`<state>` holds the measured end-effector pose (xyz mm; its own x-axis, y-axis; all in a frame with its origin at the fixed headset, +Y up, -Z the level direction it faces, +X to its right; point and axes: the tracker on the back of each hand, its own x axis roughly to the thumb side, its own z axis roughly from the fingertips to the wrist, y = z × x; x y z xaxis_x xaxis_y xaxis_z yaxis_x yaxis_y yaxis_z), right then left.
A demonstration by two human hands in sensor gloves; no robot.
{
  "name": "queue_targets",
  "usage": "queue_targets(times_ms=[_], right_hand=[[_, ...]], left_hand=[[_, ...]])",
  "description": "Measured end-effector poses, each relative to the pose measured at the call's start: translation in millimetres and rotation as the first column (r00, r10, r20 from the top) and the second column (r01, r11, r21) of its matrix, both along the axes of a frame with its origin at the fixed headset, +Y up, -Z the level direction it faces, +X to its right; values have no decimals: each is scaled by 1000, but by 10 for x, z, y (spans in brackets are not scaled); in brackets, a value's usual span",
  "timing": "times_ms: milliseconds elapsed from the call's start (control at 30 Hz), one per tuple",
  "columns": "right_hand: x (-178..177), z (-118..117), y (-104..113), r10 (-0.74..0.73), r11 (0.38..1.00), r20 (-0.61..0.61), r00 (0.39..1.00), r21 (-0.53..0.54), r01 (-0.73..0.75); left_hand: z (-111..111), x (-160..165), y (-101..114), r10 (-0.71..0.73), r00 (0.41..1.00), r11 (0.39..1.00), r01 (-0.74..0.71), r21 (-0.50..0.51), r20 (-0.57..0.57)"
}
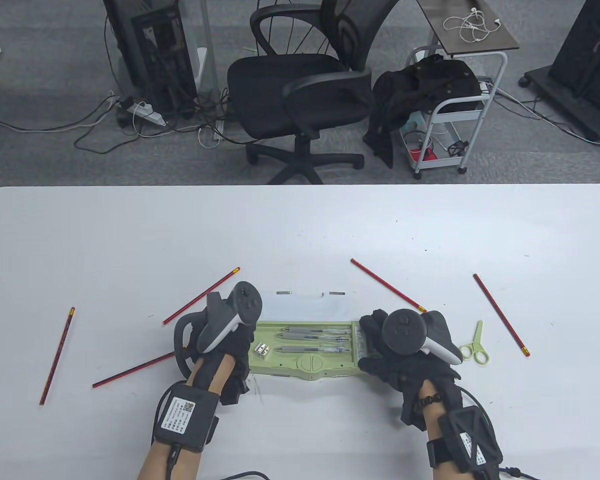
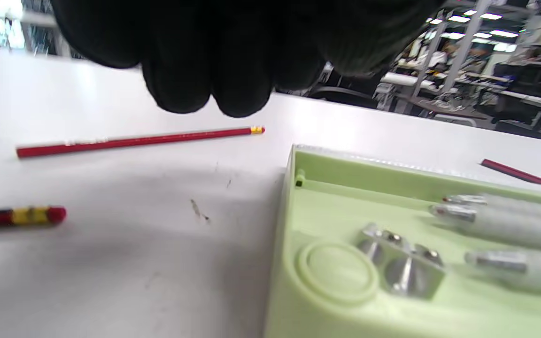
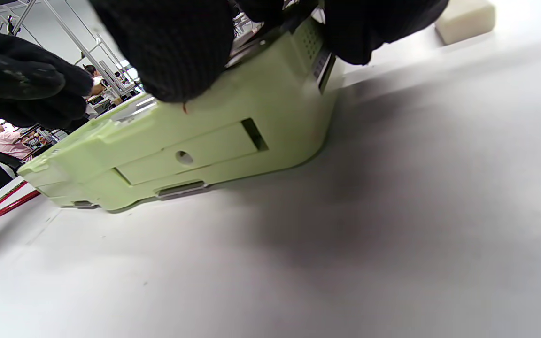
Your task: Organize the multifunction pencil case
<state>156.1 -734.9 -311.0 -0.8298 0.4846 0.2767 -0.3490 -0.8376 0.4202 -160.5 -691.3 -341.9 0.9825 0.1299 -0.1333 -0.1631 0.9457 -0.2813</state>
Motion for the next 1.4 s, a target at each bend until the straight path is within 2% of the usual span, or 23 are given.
queue_targets(times_ms=[100, 267, 467, 600, 833, 1000, 1200, 1400], right_hand=[[-1, 0, -1, -3, 1000, -1, 1000, -9, 3], [-3, 3, -3, -11, 1000, -2, 1000, -24, 11], [-7, 0, -2, -10, 999, -4, 1000, -37, 10], [-8, 0, -2, -9, 999, -3, 1000, -38, 9], [-21, 1, 5, -2, 999, -3, 1000, -38, 2], [-27, 4, 8, 6, 999, -1, 1000, -35, -6], [-23, 1, 7, 1, 1000, 0, 1000, -27, -1], [-10, 2, 2, -16, 1000, 4, 1000, -24, 16]], left_hand=[[-143, -38, -77, 62, 997, 996, -65, -54, -50], [-346, -45, -212, 79, 994, 990, -87, -110, -81], [-480, 11, -323, 164, 980, 970, -180, -162, -110], [-508, 51, -316, 176, 979, 970, -191, -151, -106], [-475, -82, -139, 309, 941, 945, -320, -68, -137], [-404, -183, 54, 377, 921, 925, -380, -16, -97], [-260, -237, 260, 399, 917, 917, -399, -22, -12], [-67, -190, 374, 349, 936, 937, -349, 1, 54]])
